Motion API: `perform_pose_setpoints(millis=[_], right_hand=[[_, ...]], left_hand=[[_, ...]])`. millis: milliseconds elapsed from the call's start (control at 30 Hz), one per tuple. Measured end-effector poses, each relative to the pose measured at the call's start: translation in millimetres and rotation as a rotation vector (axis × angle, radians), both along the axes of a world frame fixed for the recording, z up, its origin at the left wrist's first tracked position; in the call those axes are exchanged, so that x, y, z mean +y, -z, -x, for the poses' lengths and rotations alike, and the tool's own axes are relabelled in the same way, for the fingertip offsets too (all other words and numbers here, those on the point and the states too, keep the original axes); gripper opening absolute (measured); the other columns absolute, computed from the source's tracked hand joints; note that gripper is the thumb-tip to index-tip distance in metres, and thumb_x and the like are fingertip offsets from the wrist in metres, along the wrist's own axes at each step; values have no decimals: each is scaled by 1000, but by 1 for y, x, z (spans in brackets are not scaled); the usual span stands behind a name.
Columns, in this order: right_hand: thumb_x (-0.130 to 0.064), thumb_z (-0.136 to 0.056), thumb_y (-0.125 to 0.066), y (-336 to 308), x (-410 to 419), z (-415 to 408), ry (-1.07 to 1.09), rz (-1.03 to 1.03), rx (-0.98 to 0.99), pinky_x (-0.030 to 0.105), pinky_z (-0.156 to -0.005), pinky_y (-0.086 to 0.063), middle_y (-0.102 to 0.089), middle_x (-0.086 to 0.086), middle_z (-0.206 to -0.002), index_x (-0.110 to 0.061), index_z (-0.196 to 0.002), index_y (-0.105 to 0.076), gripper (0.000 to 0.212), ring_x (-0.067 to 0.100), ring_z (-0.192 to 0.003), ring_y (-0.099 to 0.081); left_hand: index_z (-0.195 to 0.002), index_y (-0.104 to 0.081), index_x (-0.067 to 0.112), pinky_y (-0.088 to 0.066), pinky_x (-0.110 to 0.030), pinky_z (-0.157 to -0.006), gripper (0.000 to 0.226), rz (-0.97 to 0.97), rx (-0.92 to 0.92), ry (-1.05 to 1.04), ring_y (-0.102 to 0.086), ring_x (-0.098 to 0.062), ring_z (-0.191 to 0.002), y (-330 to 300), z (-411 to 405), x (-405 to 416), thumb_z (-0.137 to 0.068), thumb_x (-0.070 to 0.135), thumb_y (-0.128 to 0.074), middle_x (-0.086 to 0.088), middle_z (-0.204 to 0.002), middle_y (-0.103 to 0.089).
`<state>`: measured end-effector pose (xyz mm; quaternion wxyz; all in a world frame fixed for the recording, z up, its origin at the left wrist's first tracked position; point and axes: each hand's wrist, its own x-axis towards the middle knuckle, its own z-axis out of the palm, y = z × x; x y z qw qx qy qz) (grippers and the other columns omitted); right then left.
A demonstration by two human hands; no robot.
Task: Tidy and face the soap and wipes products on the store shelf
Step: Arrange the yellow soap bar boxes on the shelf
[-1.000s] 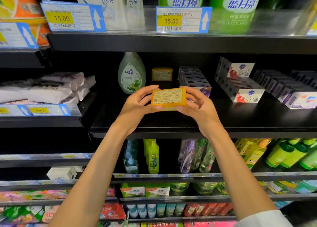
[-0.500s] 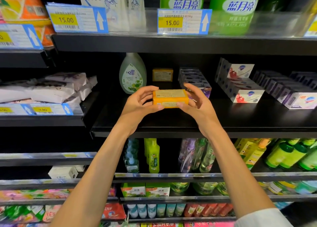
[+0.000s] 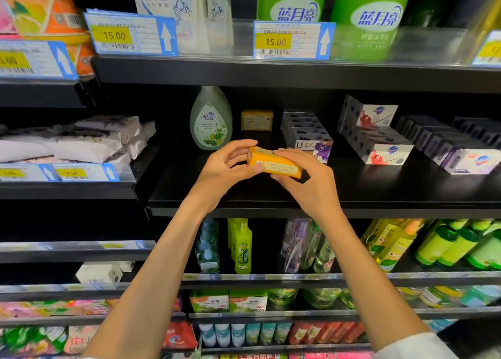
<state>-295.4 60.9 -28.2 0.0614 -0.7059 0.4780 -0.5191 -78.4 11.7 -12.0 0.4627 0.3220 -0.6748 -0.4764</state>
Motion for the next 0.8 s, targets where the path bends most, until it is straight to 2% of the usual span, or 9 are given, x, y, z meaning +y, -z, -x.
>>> perform_pose_setpoints(millis=[100,167,233,300,433,500,567,800], right_hand=[[-27,-90,-82,-4,11,3,34,-83,-136,16,-91,-52,-69,-23,-117,-29,-125,-71,36,-3,-110,-64],[-32,-91,-81,-5,17,11,91,-97,-196,14,-84,-52,-70,-20,-112,-28,-124,-71,34,-3,-104,-65],[-32,-91,-81,-6,22,23,156,-107,-222,11,-82,-51,-70,-19,-110,-27,-124,-71,35,-5,-101,-65],[-33,-91,-81,-8,28,38,243,-116,-207,9,-78,-49,-71,-18,-105,-26,-122,-72,33,-7,-95,-65],[-37,-87,-83,-7,36,66,407,-194,-184,22,-74,-53,-69,-20,-94,-37,-112,-70,27,-5,-84,-64],[-39,-86,-82,-6,35,77,484,-229,-143,34,-80,-57,-70,-14,-95,-36,-116,-72,32,5,-87,-65],[-39,-86,-81,-6,32,84,528,-254,-107,38,-86,-57,-71,-8,-101,-31,-122,-73,38,13,-96,-65],[-42,-90,-78,-9,18,96,542,-325,-87,28,-84,-50,-69,-5,-109,-26,-128,-71,42,14,-105,-63]], left_hand=[[-153,-48,24,-44,-37,-117,87,-66,-64,70,-61,-11,-132,3,0,-4,-78,25,-92,5,-137,-69],[-155,-45,29,-39,-35,-121,93,-54,-197,91,-56,-4,-135,5,4,-3,-76,32,-92,12,-139,-67],[-152,-50,36,-34,-34,-125,86,16,-393,95,-49,6,-137,6,10,0,-77,40,-91,19,-143,-61],[-144,-59,43,-28,-35,-127,76,102,-566,114,-38,8,-144,7,15,2,-75,50,-90,23,-152,-51],[-136,-62,52,-23,-43,-128,74,178,-754,196,-27,5,-151,14,16,-2,-67,72,-82,30,-155,-43],[-135,-59,57,-23,-48,-128,78,195,-793,200,-25,2,-153,17,16,-5,-63,79,-77,32,-156,-42],[-135,-57,59,-23,-50,-128,79,198,-787,200,-24,0,-154,20,16,-8,-62,81,-75,32,-156,-41],[-135,-57,60,-23,-54,-128,77,197,-768,207,-23,-2,-155,22,15,-8,-63,81,-76,31,-156,-41]])
